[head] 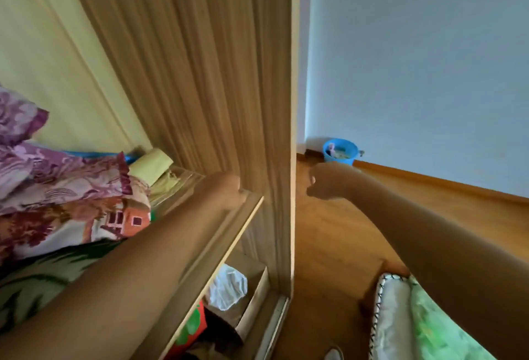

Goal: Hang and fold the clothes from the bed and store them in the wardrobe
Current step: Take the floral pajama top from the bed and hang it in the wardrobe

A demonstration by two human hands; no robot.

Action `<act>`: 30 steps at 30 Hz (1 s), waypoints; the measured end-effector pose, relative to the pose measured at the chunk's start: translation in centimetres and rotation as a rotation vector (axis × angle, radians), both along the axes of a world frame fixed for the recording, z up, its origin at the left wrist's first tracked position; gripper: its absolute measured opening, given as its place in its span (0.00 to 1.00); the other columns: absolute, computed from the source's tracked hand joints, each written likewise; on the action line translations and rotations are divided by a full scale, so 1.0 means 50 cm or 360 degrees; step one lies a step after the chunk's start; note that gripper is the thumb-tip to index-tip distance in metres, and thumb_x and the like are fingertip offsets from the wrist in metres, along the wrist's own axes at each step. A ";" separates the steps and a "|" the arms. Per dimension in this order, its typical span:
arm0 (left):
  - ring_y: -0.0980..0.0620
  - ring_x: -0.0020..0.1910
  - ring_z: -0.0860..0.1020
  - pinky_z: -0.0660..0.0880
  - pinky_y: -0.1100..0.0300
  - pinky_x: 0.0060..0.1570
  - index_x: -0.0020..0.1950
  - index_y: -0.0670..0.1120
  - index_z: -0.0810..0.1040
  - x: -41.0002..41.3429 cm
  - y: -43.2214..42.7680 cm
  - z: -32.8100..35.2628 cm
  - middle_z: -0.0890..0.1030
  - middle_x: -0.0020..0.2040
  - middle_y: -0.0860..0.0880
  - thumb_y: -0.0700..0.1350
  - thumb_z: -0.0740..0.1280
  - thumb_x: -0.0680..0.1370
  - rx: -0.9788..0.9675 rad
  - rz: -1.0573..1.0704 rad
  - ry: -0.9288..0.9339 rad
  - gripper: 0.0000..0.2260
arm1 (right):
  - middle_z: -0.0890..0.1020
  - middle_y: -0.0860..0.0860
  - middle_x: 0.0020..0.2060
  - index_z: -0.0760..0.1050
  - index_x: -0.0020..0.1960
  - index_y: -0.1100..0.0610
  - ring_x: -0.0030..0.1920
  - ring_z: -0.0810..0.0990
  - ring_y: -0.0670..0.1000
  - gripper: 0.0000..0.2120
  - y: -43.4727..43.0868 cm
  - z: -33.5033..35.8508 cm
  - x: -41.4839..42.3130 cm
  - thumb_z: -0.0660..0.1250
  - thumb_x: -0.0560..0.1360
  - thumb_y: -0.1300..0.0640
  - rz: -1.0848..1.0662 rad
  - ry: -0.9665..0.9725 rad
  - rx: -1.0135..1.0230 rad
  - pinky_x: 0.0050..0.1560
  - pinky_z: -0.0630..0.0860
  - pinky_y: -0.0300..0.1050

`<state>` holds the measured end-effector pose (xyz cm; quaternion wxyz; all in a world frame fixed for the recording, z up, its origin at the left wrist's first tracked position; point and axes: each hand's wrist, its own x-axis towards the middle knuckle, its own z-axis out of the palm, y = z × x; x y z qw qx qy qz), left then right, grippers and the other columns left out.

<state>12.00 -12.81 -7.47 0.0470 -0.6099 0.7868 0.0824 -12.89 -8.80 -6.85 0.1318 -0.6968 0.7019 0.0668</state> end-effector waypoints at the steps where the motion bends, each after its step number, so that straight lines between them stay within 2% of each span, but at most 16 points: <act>1: 0.42 0.58 0.79 0.77 0.51 0.58 0.54 0.46 0.80 -0.036 0.001 -0.008 0.82 0.57 0.45 0.53 0.66 0.76 0.0021 -0.0063 -0.0001 0.13 | 0.80 0.51 0.56 0.75 0.64 0.53 0.56 0.78 0.55 0.17 0.017 -0.008 -0.027 0.64 0.78 0.46 -0.0081 0.0008 0.0023 0.59 0.77 0.52; 5: 0.45 0.53 0.80 0.77 0.51 0.55 0.54 0.46 0.80 -0.179 0.003 -0.039 0.82 0.54 0.47 0.51 0.66 0.77 0.0099 -0.0313 0.0042 0.11 | 0.80 0.51 0.56 0.76 0.61 0.51 0.55 0.78 0.55 0.17 0.087 -0.038 -0.136 0.64 0.77 0.44 -0.0355 0.0003 0.0042 0.58 0.78 0.53; 8: 0.48 0.53 0.78 0.77 0.53 0.51 0.56 0.49 0.80 -0.284 0.003 -0.054 0.80 0.55 0.49 0.51 0.67 0.77 0.0090 -0.0483 0.0083 0.11 | 0.80 0.50 0.58 0.77 0.60 0.51 0.58 0.78 0.56 0.17 0.136 -0.056 -0.215 0.64 0.77 0.43 -0.0515 -0.0007 0.0031 0.56 0.78 0.51; 10: 0.51 0.49 0.77 0.74 0.56 0.43 0.58 0.50 0.79 -0.356 0.001 -0.059 0.78 0.54 0.51 0.53 0.68 0.77 0.0076 -0.0603 0.0061 0.13 | 0.80 0.51 0.59 0.77 0.61 0.50 0.60 0.78 0.56 0.17 0.160 -0.069 -0.271 0.64 0.77 0.44 -0.0613 -0.0008 0.0021 0.55 0.77 0.50; 12: 0.55 0.42 0.74 0.70 0.59 0.36 0.57 0.50 0.79 -0.429 -0.004 -0.064 0.76 0.51 0.52 0.52 0.68 0.78 0.0080 -0.0697 0.0067 0.10 | 0.80 0.51 0.60 0.76 0.62 0.50 0.61 0.78 0.57 0.17 0.179 -0.080 -0.326 0.64 0.77 0.44 -0.0706 -0.0012 -0.0007 0.50 0.75 0.48; 13: 0.55 0.42 0.74 0.72 0.58 0.37 0.56 0.50 0.79 -0.466 -0.009 -0.067 0.77 0.52 0.51 0.51 0.67 0.78 0.0071 -0.0751 0.0072 0.09 | 0.80 0.51 0.60 0.76 0.62 0.51 0.61 0.78 0.57 0.17 0.186 -0.085 -0.355 0.64 0.77 0.44 -0.0743 -0.0011 -0.0013 0.48 0.73 0.47; 15: 0.51 0.46 0.77 0.79 0.52 0.47 0.54 0.51 0.79 -0.540 -0.019 -0.072 0.79 0.52 0.50 0.50 0.66 0.79 0.0053 -0.0854 0.0057 0.07 | 0.80 0.51 0.60 0.76 0.62 0.52 0.59 0.78 0.57 0.17 0.200 -0.093 -0.414 0.64 0.78 0.44 -0.0816 -0.0011 -0.0002 0.47 0.72 0.47; 17: 0.50 0.47 0.78 0.79 0.50 0.50 0.54 0.51 0.78 -0.615 -0.030 -0.076 0.79 0.51 0.50 0.51 0.66 0.79 0.0085 -0.0942 0.0028 0.07 | 0.80 0.51 0.58 0.76 0.60 0.51 0.55 0.79 0.57 0.16 0.214 -0.099 -0.477 0.63 0.77 0.44 -0.0919 -0.0026 -0.0003 0.46 0.74 0.48; 20: 0.50 0.48 0.77 0.78 0.53 0.46 0.57 0.53 0.77 -0.739 -0.041 -0.078 0.79 0.53 0.51 0.54 0.65 0.79 0.0094 -0.1095 -0.0016 0.10 | 0.81 0.51 0.53 0.76 0.57 0.50 0.47 0.76 0.55 0.13 0.236 -0.108 -0.575 0.63 0.76 0.46 -0.1097 -0.0064 -0.0050 0.42 0.74 0.47; 24: 0.50 0.48 0.77 0.72 0.58 0.37 0.59 0.53 0.77 -0.915 -0.028 -0.077 0.78 0.55 0.51 0.55 0.64 0.79 0.0082 -0.1292 -0.0023 0.12 | 0.79 0.49 0.46 0.77 0.55 0.51 0.43 0.76 0.54 0.12 0.279 -0.118 -0.701 0.63 0.75 0.47 -0.1301 -0.0113 -0.0042 0.34 0.69 0.43; 26: 0.52 0.46 0.75 0.65 0.61 0.32 0.60 0.52 0.77 -0.997 -0.008 -0.084 0.77 0.53 0.52 0.54 0.65 0.79 0.0082 -0.1374 -0.0003 0.12 | 0.79 0.49 0.45 0.76 0.55 0.50 0.42 0.77 0.52 0.12 0.310 -0.124 -0.757 0.62 0.75 0.48 -0.1428 -0.0141 -0.0026 0.35 0.72 0.44; 28: 0.52 0.46 0.74 0.65 0.63 0.32 0.62 0.51 0.77 -1.072 0.016 -0.092 0.77 0.54 0.52 0.53 0.66 0.80 0.0102 -0.1463 0.0014 0.13 | 0.79 0.48 0.45 0.76 0.55 0.50 0.42 0.78 0.52 0.12 0.350 -0.128 -0.804 0.61 0.74 0.48 -0.1559 -0.0171 -0.0032 0.39 0.77 0.46; 30: 0.52 0.48 0.75 0.70 0.62 0.37 0.64 0.51 0.76 -1.144 0.043 -0.105 0.78 0.57 0.50 0.53 0.66 0.80 0.0123 -0.1583 0.0011 0.15 | 0.78 0.48 0.44 0.76 0.55 0.49 0.42 0.78 0.52 0.13 0.397 -0.134 -0.840 0.61 0.73 0.47 -0.1703 -0.0187 -0.0052 0.40 0.77 0.46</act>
